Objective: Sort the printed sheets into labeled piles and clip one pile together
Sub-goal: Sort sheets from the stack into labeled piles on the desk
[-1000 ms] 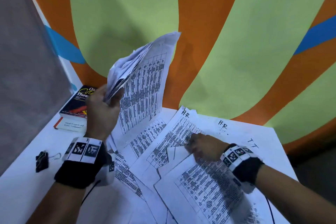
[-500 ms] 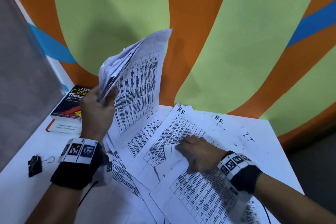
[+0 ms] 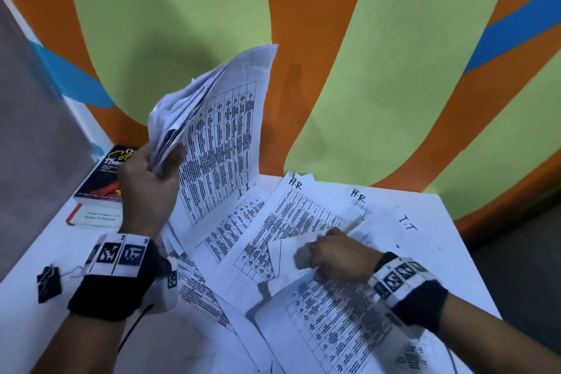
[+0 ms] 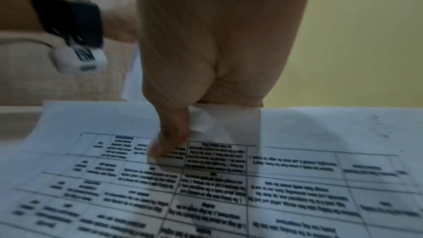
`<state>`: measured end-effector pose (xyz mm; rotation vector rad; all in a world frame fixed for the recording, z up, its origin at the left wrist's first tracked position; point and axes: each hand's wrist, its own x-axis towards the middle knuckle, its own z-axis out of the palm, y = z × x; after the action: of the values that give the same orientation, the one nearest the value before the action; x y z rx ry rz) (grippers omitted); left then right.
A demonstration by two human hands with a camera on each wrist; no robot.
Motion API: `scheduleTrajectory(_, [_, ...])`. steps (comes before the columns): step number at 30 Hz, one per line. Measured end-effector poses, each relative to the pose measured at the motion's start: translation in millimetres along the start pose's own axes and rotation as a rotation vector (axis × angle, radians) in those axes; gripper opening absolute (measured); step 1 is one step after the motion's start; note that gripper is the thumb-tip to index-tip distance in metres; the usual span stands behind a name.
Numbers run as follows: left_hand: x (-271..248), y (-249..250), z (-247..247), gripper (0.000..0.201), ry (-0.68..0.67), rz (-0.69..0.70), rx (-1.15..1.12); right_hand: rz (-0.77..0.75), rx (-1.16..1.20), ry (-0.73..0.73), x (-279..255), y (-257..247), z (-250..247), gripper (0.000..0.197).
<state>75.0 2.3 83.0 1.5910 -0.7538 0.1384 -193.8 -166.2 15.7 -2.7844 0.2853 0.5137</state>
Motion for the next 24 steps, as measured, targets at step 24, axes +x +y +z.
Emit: scheduleTrajectory(24, [-3, 13, 8, 0.017, -0.002, 0.014, -0.032, 0.349, 0.149, 0.093, -37, 39, 0, 0.044])
